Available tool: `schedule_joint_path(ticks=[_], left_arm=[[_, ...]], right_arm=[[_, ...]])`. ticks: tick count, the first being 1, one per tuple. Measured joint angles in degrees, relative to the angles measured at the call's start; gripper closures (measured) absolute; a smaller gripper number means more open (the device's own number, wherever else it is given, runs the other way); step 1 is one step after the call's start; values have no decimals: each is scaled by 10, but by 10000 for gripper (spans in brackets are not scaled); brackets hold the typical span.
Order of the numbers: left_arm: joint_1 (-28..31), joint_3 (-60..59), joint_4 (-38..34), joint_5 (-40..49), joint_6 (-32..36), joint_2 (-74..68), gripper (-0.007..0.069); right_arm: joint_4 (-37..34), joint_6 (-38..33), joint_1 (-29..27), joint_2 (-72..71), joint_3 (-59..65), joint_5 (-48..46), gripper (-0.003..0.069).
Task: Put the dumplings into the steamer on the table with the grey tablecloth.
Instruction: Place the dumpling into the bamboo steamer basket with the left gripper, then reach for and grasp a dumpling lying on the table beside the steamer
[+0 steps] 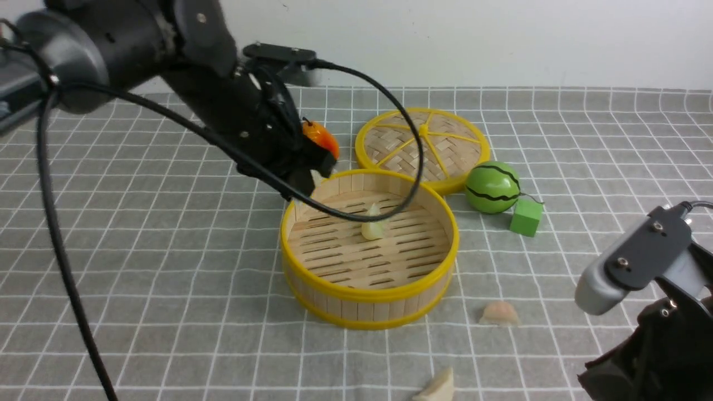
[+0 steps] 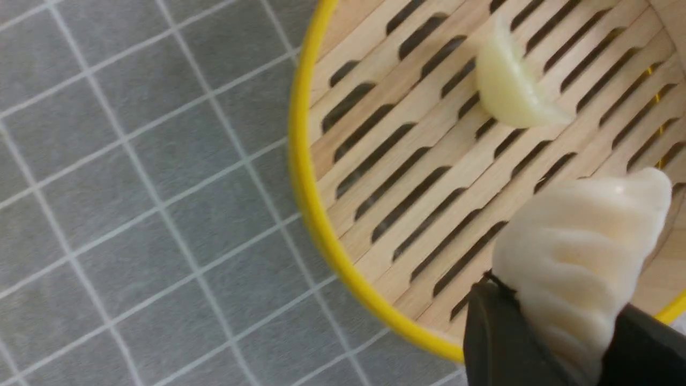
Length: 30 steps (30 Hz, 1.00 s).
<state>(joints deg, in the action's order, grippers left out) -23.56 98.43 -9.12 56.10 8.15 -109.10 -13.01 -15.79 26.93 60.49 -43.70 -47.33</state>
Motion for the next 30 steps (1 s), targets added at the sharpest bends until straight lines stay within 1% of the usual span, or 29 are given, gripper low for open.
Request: schedule_joint_path(ticks=[1,3,7,10,12,14,16,19,20,21,22,24,26,28,30], left_arm=[[-18,4,22,-15,-37,-18,477],[-32,8,45,-35,-81,-41,477],[-37,28,84,-64,-190,-97,477],[-36,52,108,-67,-231,-136,474],[-36,60,111,-71,-238,-151,443],[-36,61,111,-73,-239,-159,391],[-36,62,111,-74,-240,-165,294],[-36,67,113,-61,-240,-167,183],[-36,71,114,-59,-240,-167,176],[-36,85,115,-37,-240,-166,133],[-36,100,116,-17,-240,-165,116],[-36,140,120,36,-234,-156,102],[-36,180,125,74,-225,-147,106],[-36,229,130,120,-210,-125,132],[-36,261,133,138,-202,-89,186]], right_arm=[[0,0,0,0,0,0,564],[0,0,0,0,0,0,562],[0,0,0,0,0,-4,561],[0,0,0,0,0,-10,556],[0,0,0,0,0,-12,554],[0,0,0,0,0,-13,552],[0,0,0,0,0,-16,551],[0,0,0,0,-1,-23,547],[0,0,0,0,-2,-23,547],[0,0,0,0,-9,-27,546],[0,-1,0,1,-17,-30,545],[0,-9,0,7,-41,-43,545],[0,-20,0,16,-66,-59,545],[-1,-31,0,36,-97,-81,545],[-5,-46,3,68,-136,-108,555]])
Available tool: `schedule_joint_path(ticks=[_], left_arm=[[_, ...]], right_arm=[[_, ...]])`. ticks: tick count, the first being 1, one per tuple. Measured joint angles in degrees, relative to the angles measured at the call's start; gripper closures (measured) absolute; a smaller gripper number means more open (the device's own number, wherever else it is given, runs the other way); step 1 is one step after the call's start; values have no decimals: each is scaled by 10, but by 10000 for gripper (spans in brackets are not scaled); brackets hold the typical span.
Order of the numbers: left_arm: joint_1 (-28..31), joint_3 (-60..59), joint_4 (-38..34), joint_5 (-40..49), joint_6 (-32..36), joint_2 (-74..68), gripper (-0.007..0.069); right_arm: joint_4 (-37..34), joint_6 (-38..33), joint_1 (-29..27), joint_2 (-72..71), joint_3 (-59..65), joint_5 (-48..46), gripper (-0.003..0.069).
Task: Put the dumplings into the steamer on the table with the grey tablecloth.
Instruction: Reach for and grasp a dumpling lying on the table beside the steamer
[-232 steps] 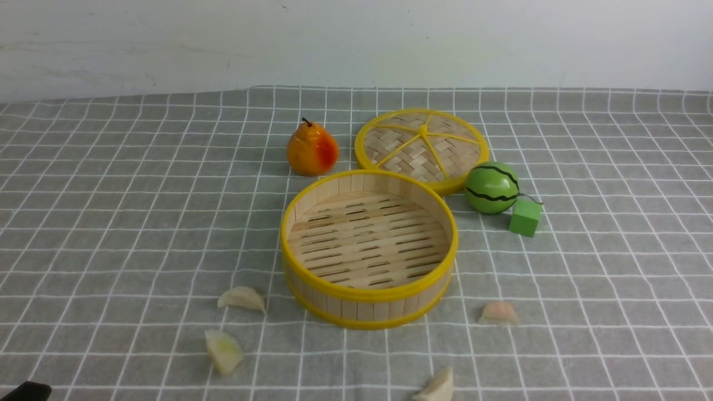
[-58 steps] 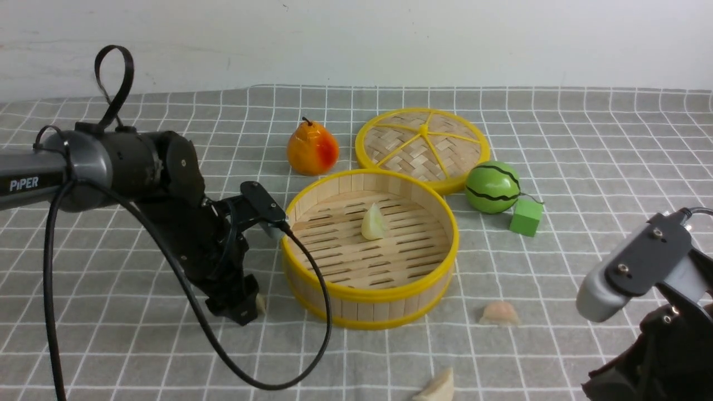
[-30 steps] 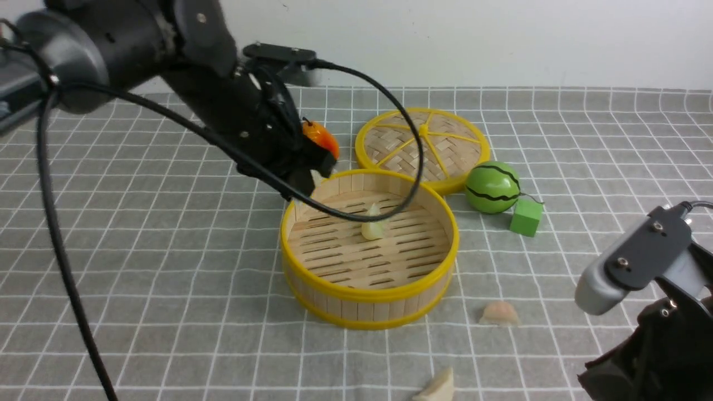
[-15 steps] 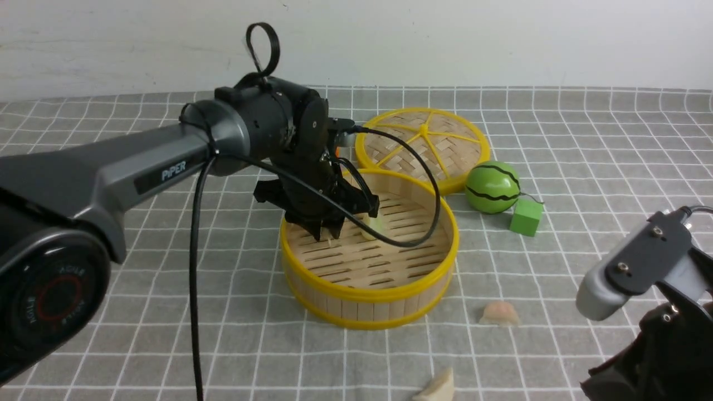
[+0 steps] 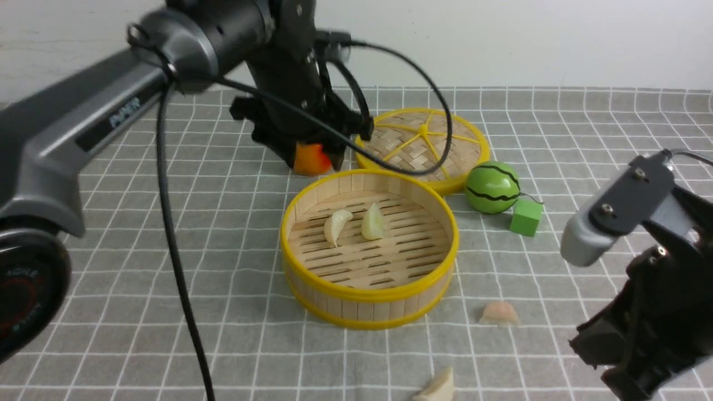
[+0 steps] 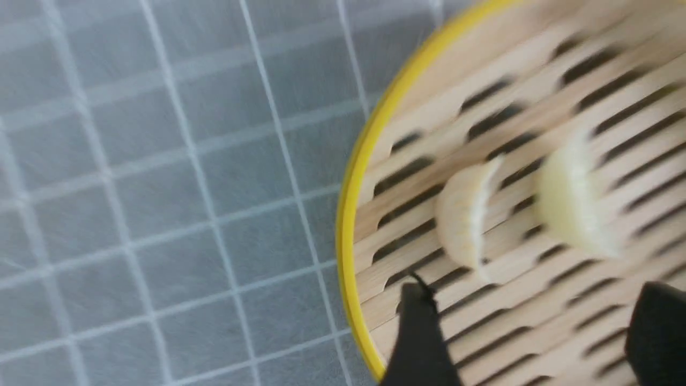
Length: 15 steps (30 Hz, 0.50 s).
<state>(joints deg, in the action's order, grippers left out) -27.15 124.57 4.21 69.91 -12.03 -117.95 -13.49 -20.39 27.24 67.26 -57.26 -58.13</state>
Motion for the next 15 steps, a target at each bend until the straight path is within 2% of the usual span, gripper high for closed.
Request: schedule_joint_path(ticks=[5,6,9,10,11,15], left_arm=[[0,-1,1,13,8,94,384],[0,-13,2,13,9,125,444],[0,-72,2,13,10,191,596],[0,-72,2,13,10,191,596],[0,-103,2,13,10,224,639],[0,-245,-4,13,10,334,638]], right_arm=[[-6,-38,43,65,-52,-14,634],[-6,-50,62,82,-60,-12,662],[2,-74,100,111,-66,0,680],[3,-75,102,111,-67,1,680],[7,-85,113,123,-67,8,679],[12,-112,128,161,-67,35,664]])
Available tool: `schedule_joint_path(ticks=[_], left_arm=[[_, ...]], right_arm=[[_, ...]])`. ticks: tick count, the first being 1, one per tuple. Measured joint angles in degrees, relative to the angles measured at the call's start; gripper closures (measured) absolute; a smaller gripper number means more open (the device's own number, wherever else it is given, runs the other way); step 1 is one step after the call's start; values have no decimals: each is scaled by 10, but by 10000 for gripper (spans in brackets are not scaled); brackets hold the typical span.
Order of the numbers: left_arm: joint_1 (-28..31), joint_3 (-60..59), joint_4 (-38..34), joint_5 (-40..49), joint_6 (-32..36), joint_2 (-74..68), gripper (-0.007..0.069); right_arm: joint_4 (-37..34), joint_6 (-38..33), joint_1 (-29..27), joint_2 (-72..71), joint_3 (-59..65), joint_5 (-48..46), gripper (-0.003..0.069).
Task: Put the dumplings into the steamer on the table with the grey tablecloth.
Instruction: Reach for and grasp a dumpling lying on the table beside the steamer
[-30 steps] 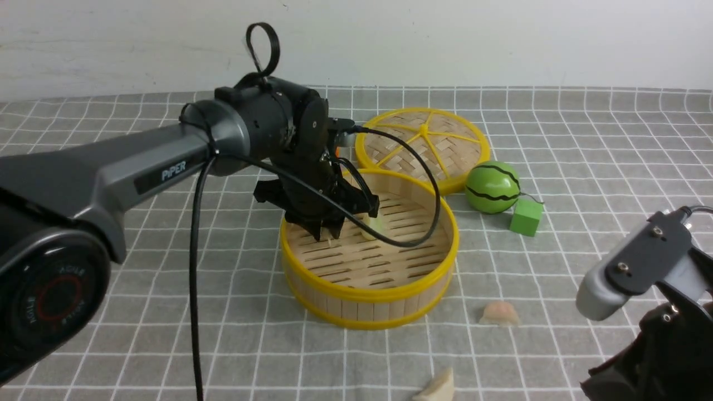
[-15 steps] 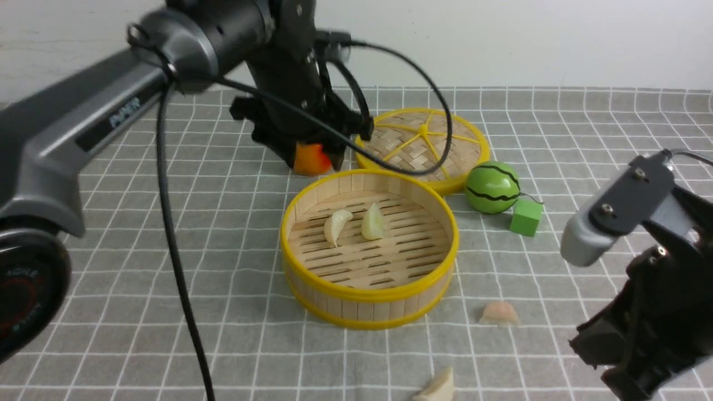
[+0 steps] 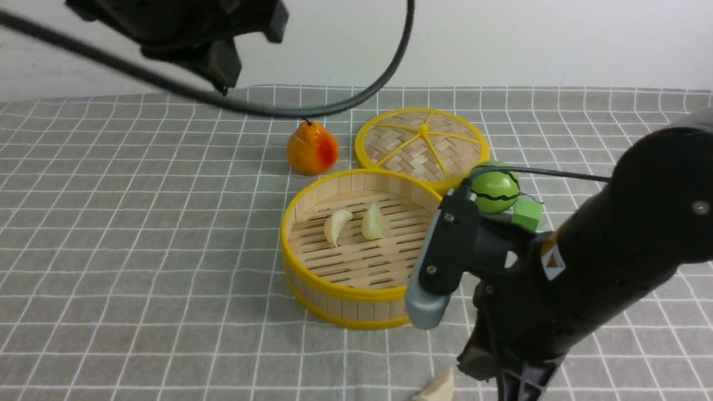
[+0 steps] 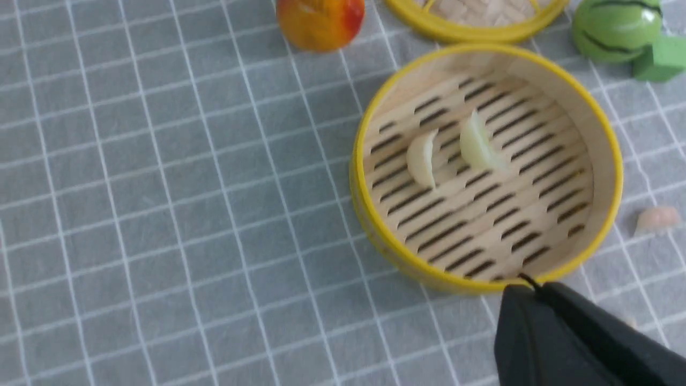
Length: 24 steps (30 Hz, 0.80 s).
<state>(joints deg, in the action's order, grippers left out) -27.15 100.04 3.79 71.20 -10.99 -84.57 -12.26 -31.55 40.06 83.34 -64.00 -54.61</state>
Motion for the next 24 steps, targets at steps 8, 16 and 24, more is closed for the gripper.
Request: schedule_joint_path(ticks=[8,16,24], left_arm=[[0,-255,-38,1,0,222,638],[0,-440,-42,-38,2,387,638],[0,-523,-42,-59,2,435,638]], right_arm=[[-3,-54,0,76,0,15,407],[8,-96,0,165,0,71,83],[34,-97,0,231,-1,175,165]])
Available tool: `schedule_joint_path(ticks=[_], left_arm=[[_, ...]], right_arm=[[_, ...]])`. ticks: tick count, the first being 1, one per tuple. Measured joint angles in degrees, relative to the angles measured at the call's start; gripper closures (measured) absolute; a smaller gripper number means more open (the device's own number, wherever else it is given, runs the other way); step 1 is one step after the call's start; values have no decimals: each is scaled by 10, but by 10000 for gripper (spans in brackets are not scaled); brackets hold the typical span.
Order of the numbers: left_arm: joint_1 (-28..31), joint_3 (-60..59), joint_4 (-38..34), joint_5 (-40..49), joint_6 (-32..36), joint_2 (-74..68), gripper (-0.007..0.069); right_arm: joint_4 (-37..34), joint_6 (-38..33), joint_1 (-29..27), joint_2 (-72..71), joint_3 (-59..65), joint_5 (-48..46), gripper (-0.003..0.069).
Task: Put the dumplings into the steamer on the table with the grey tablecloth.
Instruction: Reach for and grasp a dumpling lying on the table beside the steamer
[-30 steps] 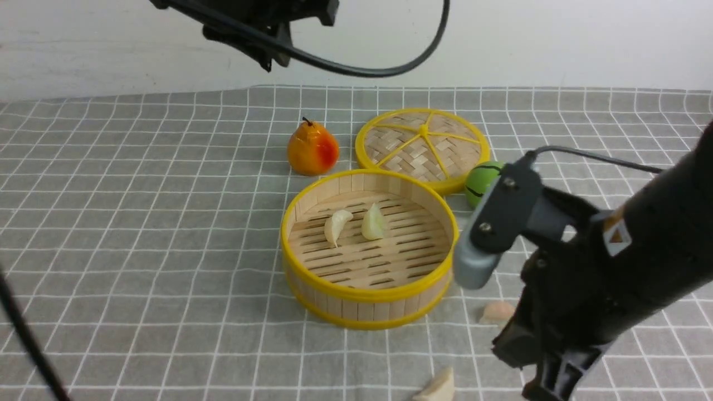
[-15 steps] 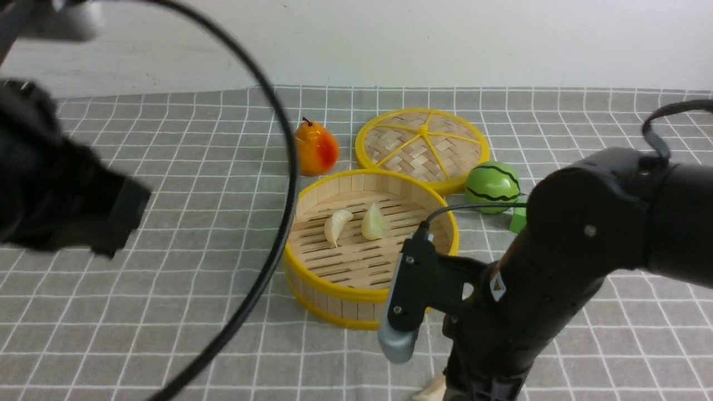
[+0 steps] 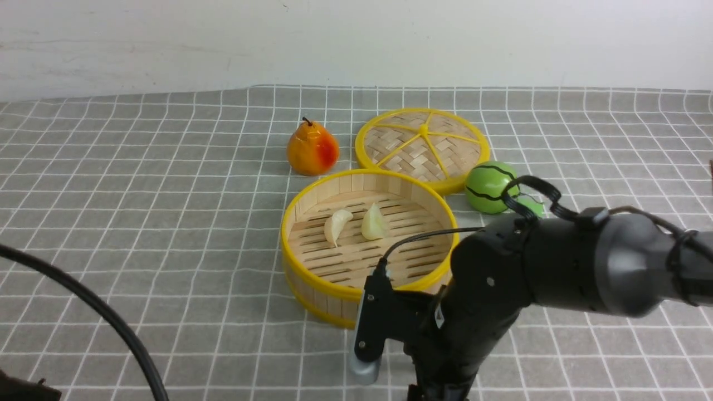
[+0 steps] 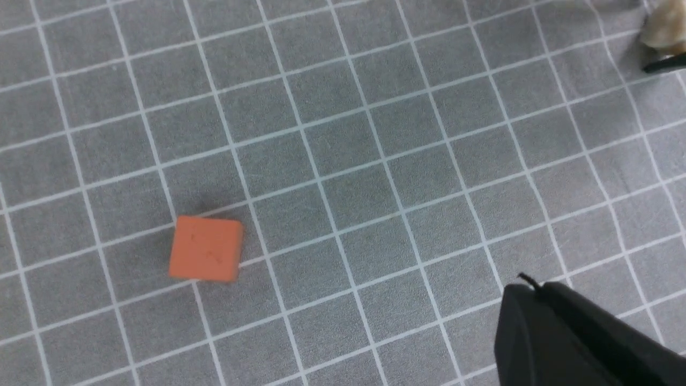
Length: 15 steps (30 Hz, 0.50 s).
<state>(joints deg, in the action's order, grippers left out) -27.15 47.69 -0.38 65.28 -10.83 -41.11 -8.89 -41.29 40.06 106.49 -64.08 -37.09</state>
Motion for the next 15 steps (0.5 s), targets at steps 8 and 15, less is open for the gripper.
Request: schedule_joint_path(ticks=[8,15], left_arm=[[0,-10,-15,-9,0,0,638],[0,-10,-17,-13,0,0,638]], right_arm=[[12,24,4,6,-7,-18,431],[28,56,5,-9,-7,-27,473]])
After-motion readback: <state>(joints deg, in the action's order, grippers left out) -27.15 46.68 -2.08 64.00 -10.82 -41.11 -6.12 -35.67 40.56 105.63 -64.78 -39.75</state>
